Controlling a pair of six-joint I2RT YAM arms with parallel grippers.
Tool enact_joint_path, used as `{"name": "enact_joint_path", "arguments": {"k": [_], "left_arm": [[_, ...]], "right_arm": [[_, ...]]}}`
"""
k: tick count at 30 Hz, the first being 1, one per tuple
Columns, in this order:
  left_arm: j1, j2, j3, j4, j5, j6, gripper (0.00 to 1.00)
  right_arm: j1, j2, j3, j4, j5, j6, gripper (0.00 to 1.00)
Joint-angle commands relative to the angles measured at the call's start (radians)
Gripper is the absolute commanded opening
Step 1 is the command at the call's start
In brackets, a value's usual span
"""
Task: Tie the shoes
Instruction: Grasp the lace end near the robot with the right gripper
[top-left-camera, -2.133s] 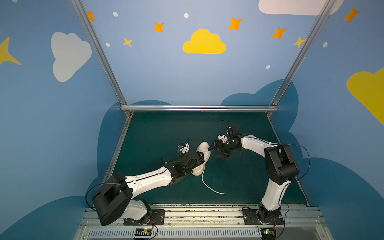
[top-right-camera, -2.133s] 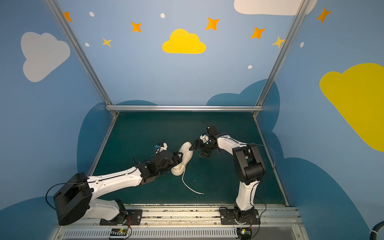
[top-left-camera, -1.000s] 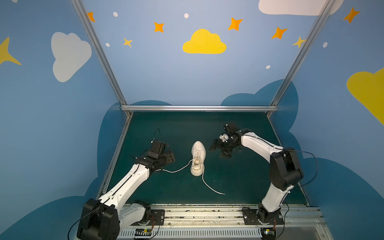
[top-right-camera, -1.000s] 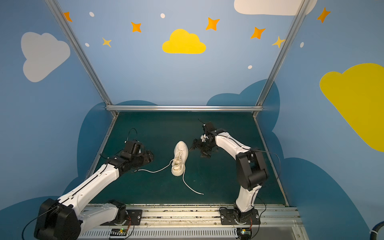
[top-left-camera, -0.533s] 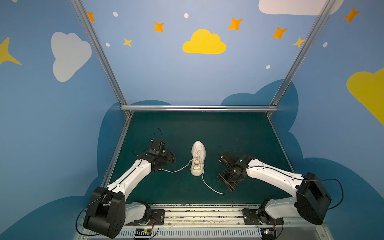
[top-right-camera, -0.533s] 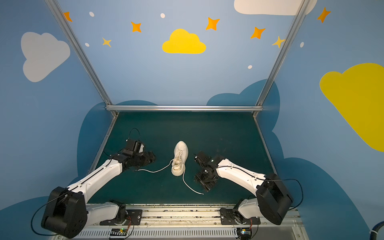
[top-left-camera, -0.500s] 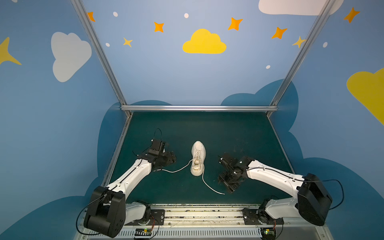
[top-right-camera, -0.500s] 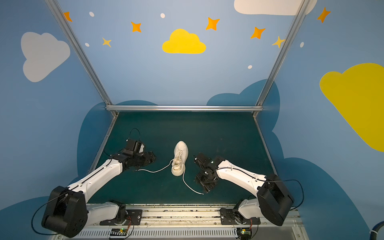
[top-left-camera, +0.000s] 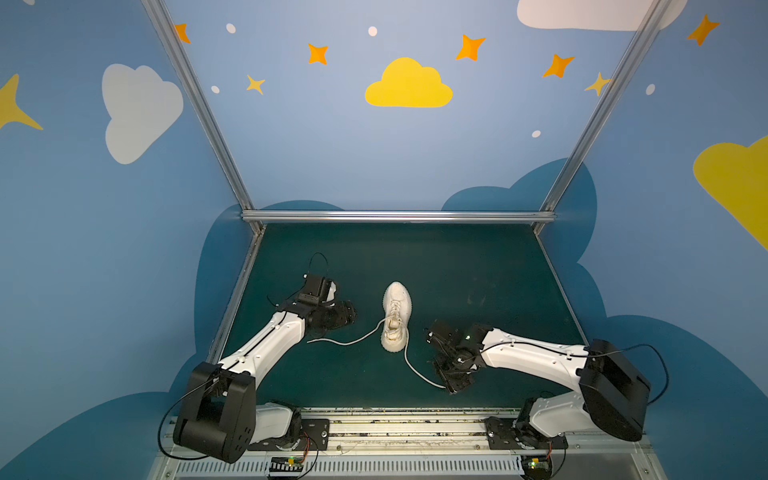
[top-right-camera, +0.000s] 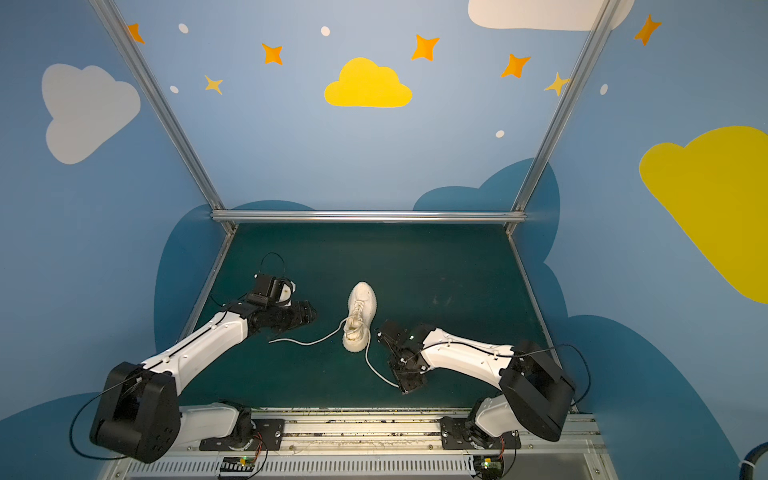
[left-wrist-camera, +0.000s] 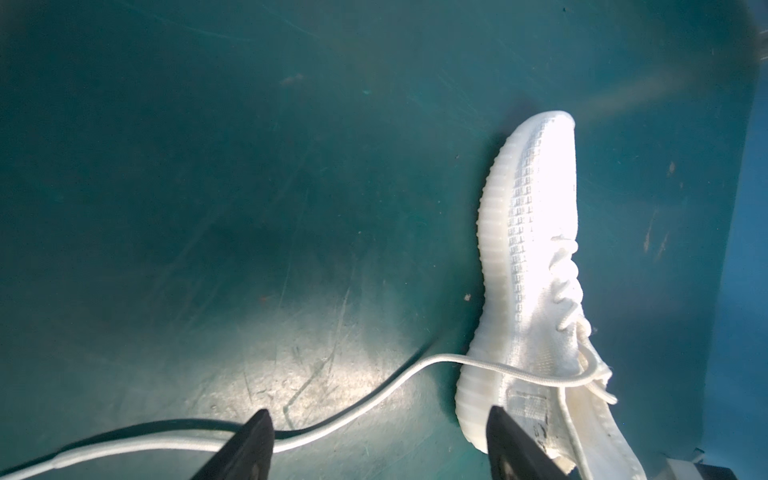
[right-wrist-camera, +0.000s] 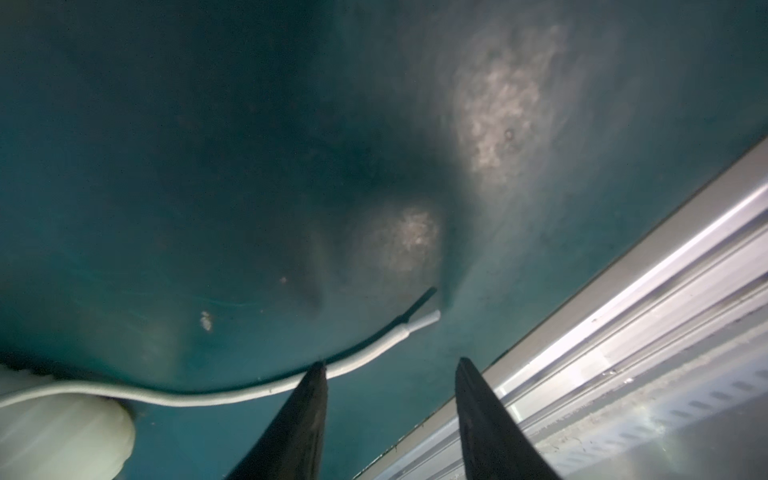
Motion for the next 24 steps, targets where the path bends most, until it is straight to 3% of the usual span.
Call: {"name": "enact_joint_path", "arguments": {"k": [1,10,17,22,24], "left_arm": [[0.005,0.011,-0.007,-0.004,0.050,0.027,0.80],[0.007,0.012,0.000,-0.027,0.065,0.035,0.80],[0.010,0.010,0.001,-0.039,0.052,0.041,0.80],[0.011,0.019,0.018,-0.065,0.065,0.047,0.80],[0.012,0.026,0.032,-0.084,0.073,0.058,0.80]], "right_arm": [[0.021,0.020,0.004,0.035,0.026,0.160,0.51],[0.059,0.119,0.026,0.091,0.008,0.230,0.44],[0.062,0.167,0.029,0.099,0.006,0.244,0.21],[0.058,0.135,0.020,0.088,0.086,0.252,0.13],[0.051,0.115,0.022,0.065,0.126,0.245,0.03]]}}
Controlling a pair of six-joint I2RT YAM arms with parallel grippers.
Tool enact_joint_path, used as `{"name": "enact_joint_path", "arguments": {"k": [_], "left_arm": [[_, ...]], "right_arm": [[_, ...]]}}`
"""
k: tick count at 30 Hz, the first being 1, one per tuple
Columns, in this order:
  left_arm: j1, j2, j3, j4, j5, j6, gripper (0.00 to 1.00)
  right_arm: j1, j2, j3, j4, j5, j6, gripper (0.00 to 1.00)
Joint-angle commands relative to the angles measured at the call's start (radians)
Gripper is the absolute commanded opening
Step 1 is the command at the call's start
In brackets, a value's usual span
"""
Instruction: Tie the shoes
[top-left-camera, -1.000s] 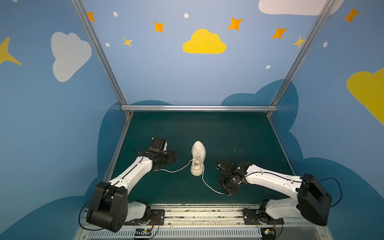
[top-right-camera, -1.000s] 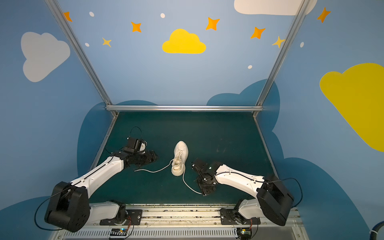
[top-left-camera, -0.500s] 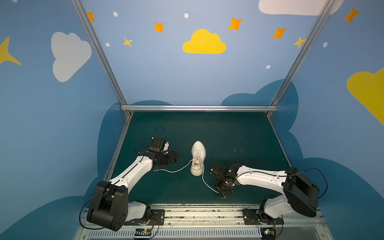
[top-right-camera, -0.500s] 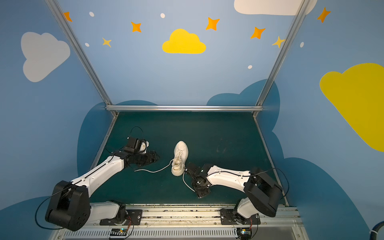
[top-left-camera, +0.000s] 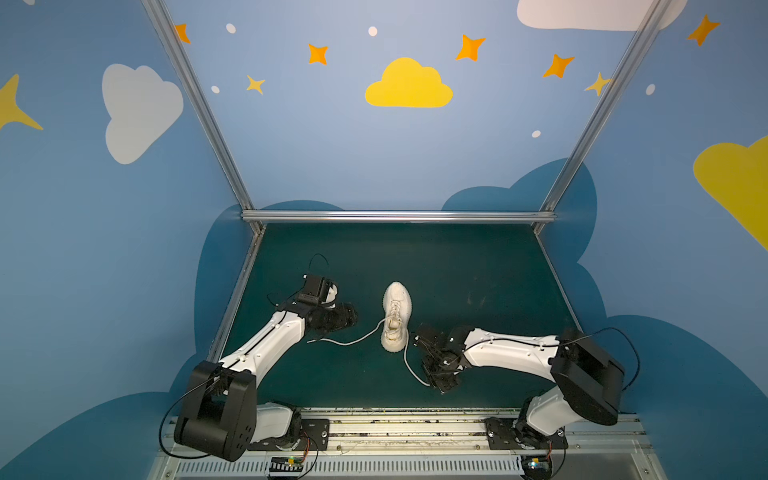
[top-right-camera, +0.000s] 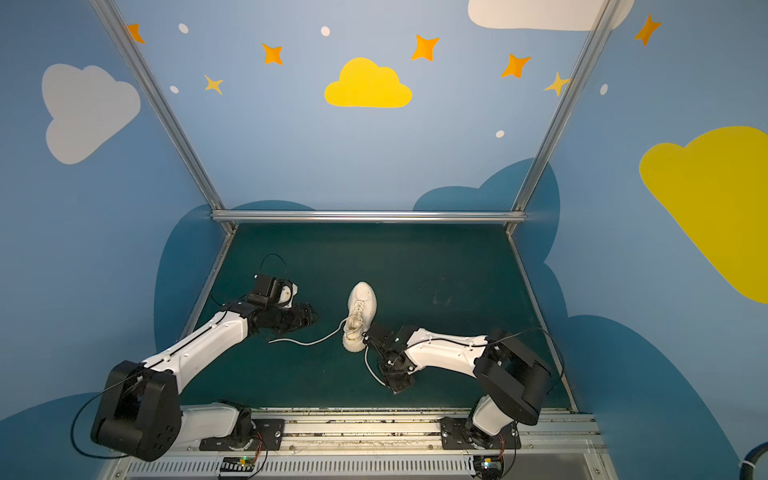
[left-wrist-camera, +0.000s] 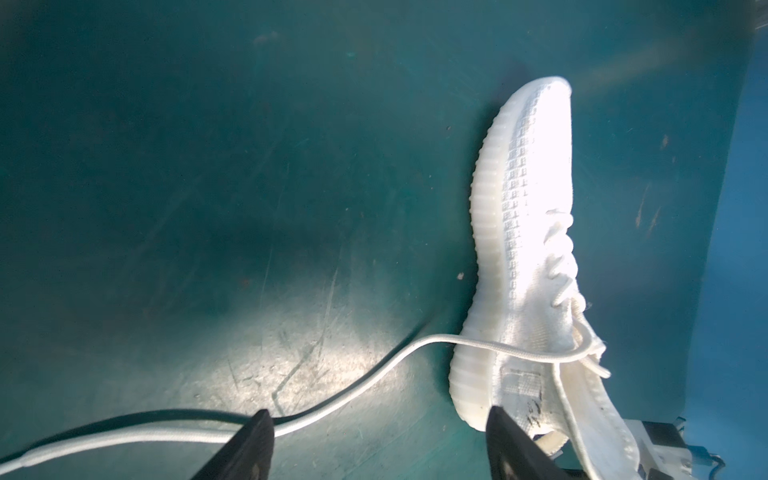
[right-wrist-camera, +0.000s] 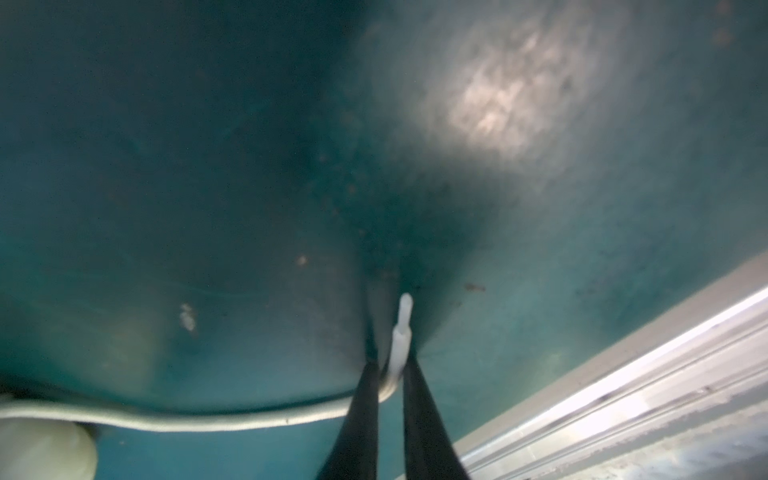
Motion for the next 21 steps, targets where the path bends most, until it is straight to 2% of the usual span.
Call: {"name": "enact_joint_path", "arguments": {"k": [1,6,11,13,14,18,21], "left_arm": [[0.005,0.016,0.038,-0.060,0.024,0.037,0.80],[0.007,0.020,0.060,-0.088,0.027,0.052,0.80],[0.006,0.008,0.066,-0.099,-0.003,0.036,0.80],[0.007,0.007,0.068,-0.111,-0.017,0.035,0.80],[0.006,0.004,0.070,-0.121,-0.047,0.034,0.80],[0.012,-0.013,0.065,-0.151,-0.081,-0.010,0.80],[0.032,-0.052,0.016,-0.084,0.033,-0.073,0.80]], "right_arm": [[-0.010,-0.020,-0.017,-0.047,0.130,0.210,0.00],[-0.059,-0.111,0.017,-0.204,0.279,0.075,0.00],[-0.079,-0.204,0.113,-0.365,0.636,-0.223,0.00],[-0.094,-0.240,0.146,-0.362,0.734,-0.223,0.00],[-0.101,-0.257,0.159,-0.351,0.770,-0.542,0.00],[-0.149,-0.336,0.151,-0.169,0.799,-0.993,0.00],[-0.232,-0.378,0.126,0.002,0.689,-1.288,0.00]]}}
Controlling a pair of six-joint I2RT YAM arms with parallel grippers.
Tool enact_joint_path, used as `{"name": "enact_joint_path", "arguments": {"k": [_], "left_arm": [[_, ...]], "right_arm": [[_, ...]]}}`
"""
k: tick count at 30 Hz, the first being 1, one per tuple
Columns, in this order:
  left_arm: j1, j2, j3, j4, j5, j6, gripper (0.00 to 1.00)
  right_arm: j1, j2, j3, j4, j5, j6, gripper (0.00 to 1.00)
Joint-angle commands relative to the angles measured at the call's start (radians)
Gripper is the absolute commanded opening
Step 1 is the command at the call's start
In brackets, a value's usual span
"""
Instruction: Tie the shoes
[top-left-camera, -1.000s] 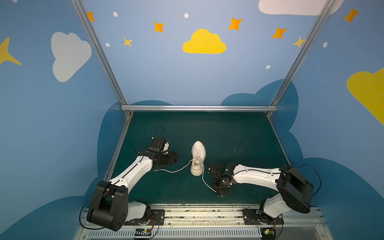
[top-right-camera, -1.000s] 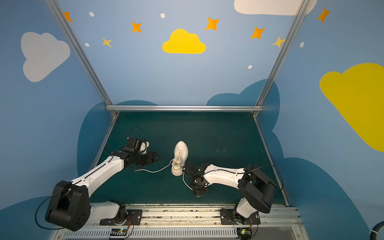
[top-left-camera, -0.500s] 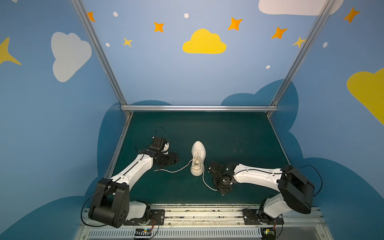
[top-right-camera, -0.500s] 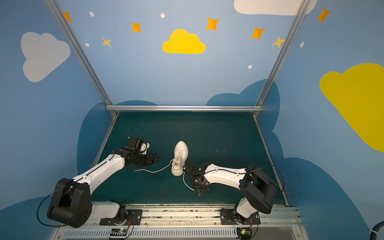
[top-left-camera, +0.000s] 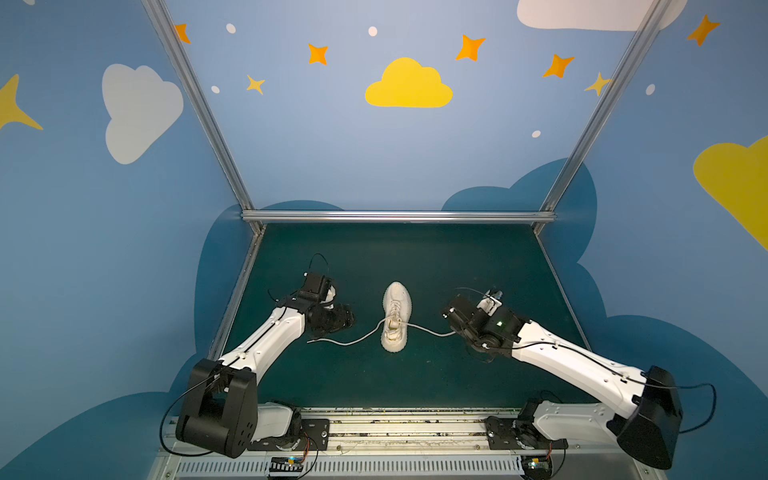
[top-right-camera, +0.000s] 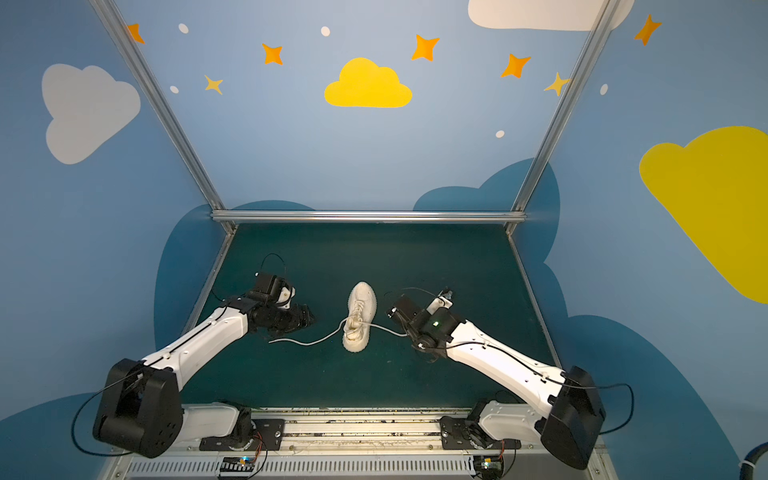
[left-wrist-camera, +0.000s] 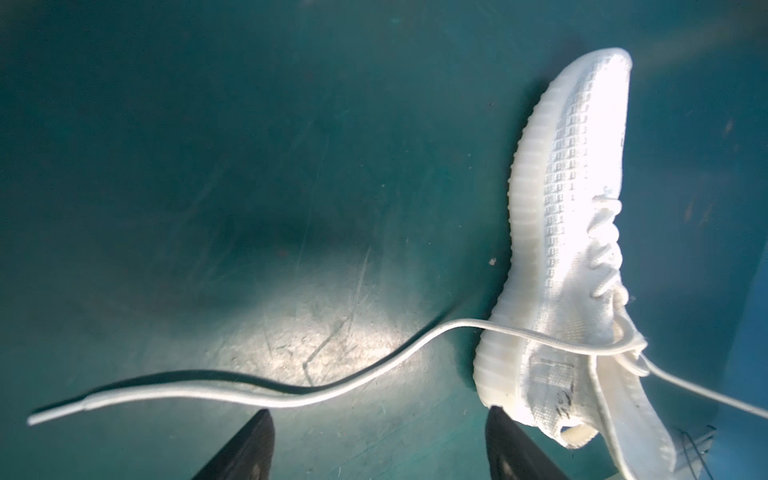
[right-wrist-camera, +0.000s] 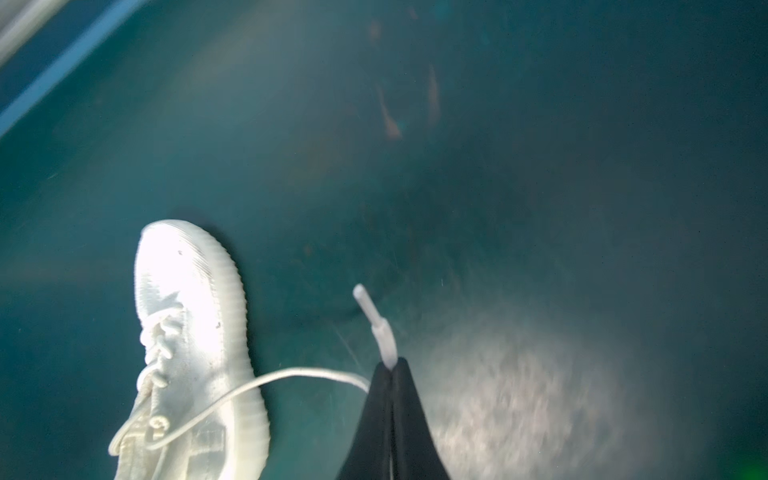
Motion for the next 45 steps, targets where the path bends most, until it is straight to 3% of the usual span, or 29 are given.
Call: {"name": "enact_joint_path", "arguments": {"k": [1,5,8,16,19,23,29,45], "left_arm": [[0.017,-0.061,-0.042,0.040,0.078,-0.064,0.80],[0.025,-0.100,-0.049,-0.026,0.011,-0.066,0.80],[0.035,-0.141,-0.063,-0.079,-0.050,-0.063,0.80],[0.066,-0.294,-0.147,-0.081,-0.081,-0.101,0.80],[0.073,-0.300,-0.147,-0.100,-0.083,-0.103,0.80],[0.076,-0.274,-0.151,-0.089,-0.072,-0.112,0.80],[0.077,-0.240,-0.199,0.019,-0.021,-0.141,0.79],[0.081,-0.131,-0.196,0.063,-0.029,-0.118,0.78]], "right_arm": [[-0.077,-0.035,-0.017,0.192,-0.054,-0.504,0.00],[-0.146,-0.036,0.018,0.312,-0.293,-0.760,0.00],[-0.149,0.001,0.050,0.376,-0.436,-0.867,0.00],[-0.153,0.283,0.279,0.375,-0.817,-0.887,0.00],[-0.151,0.431,0.439,0.300,-0.969,-0.873,0.00],[-0.149,0.623,0.636,0.191,-1.080,-0.856,0.00],[-0.119,0.812,0.862,0.095,-1.168,-0.859,0.00],[-0.074,1.121,1.126,0.068,-1.128,-0.805,0.00]]}}
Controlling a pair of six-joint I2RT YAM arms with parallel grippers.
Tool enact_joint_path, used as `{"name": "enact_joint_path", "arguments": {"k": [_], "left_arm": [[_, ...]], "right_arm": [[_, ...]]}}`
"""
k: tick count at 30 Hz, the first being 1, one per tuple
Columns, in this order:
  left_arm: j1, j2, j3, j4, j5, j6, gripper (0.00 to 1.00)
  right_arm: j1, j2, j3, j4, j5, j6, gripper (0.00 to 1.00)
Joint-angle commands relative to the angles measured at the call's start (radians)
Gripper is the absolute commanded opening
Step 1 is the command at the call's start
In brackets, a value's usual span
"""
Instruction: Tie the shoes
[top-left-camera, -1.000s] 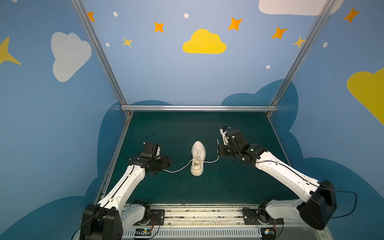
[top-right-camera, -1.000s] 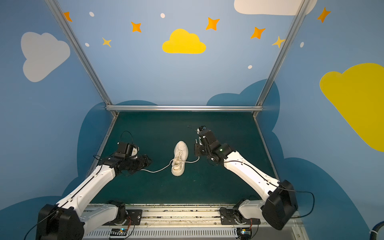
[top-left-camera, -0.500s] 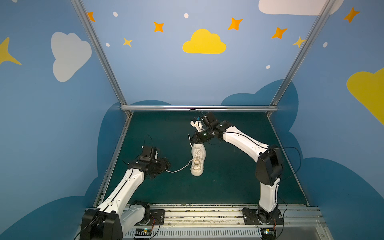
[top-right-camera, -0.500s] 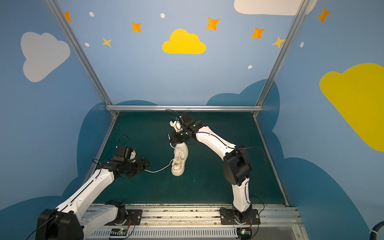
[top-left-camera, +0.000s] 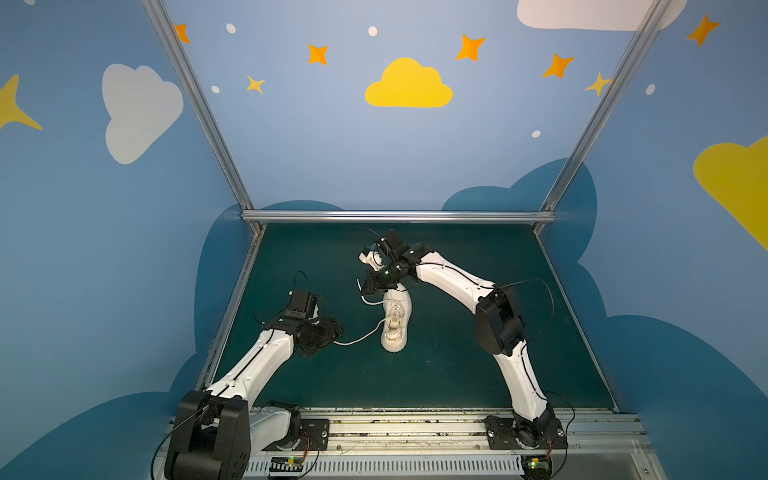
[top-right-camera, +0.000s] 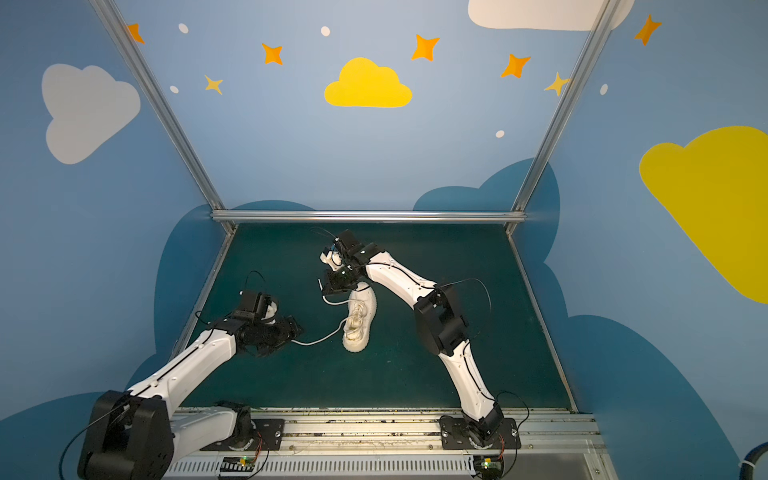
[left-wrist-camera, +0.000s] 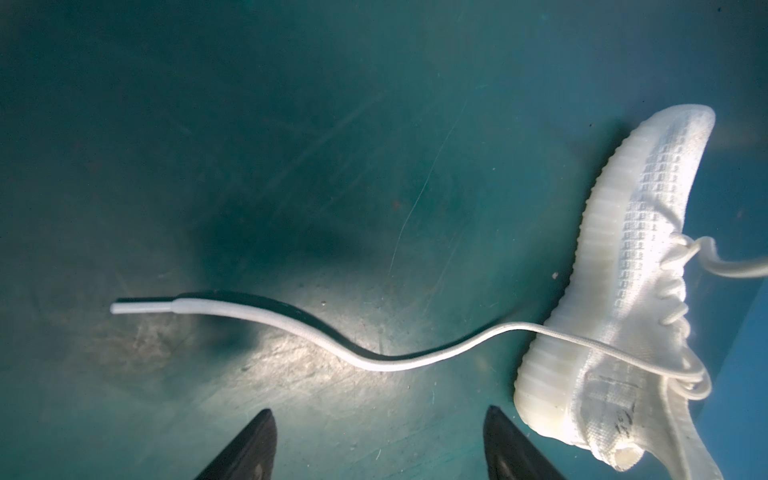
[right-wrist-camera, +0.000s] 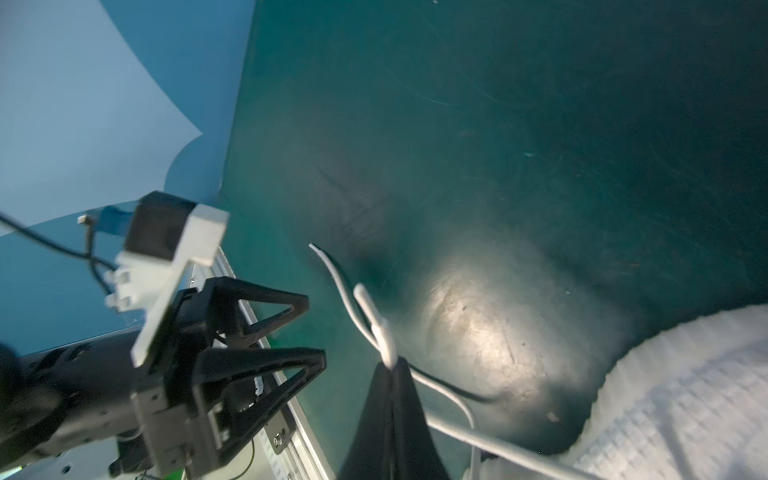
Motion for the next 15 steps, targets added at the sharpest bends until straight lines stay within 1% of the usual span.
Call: {"name": "enact_joint_path", "arguments": {"k": [1,4,5,6,10,11,12,13,15], "left_arm": [[0.006,0.011,0.005,0.014,-0.001,0.014,0.78],[0.006,0.016,0.005,0.016,-0.008,0.012,0.78],[0.007,0.016,0.005,0.015,-0.013,0.011,0.78],[0.007,0.016,0.005,0.015,-0.020,0.011,0.77],[0.007,0.017,0.005,0.010,-0.036,0.013,0.77],[0.007,0.020,0.005,0.010,-0.036,0.014,0.77],[0.007,0.021,0.005,0.009,-0.037,0.016,0.77],[0.006,0.024,0.005,0.009,-0.037,0.021,0.77],[0.006,0.028,0.005,0.010,-0.039,0.031,0.77]], "right_arm": [[0.007,0.060,0.065,-0.030,0.019,0.020,0.00],[0.008,0.109,0.112,-0.047,0.030,0.025,0.00],[0.008,0.124,0.134,-0.059,0.035,0.023,0.04],[0.010,0.140,0.157,-0.079,0.038,0.015,0.19],[0.014,0.158,0.196,-0.106,0.068,0.002,0.45],[0.017,0.156,0.195,-0.103,0.071,-0.004,0.55],[0.015,0.155,0.197,-0.101,0.072,-0.008,0.63],[0.014,0.150,0.200,-0.104,0.077,-0.005,0.68],[0.012,0.133,0.202,-0.112,0.091,-0.003,0.73]]}}
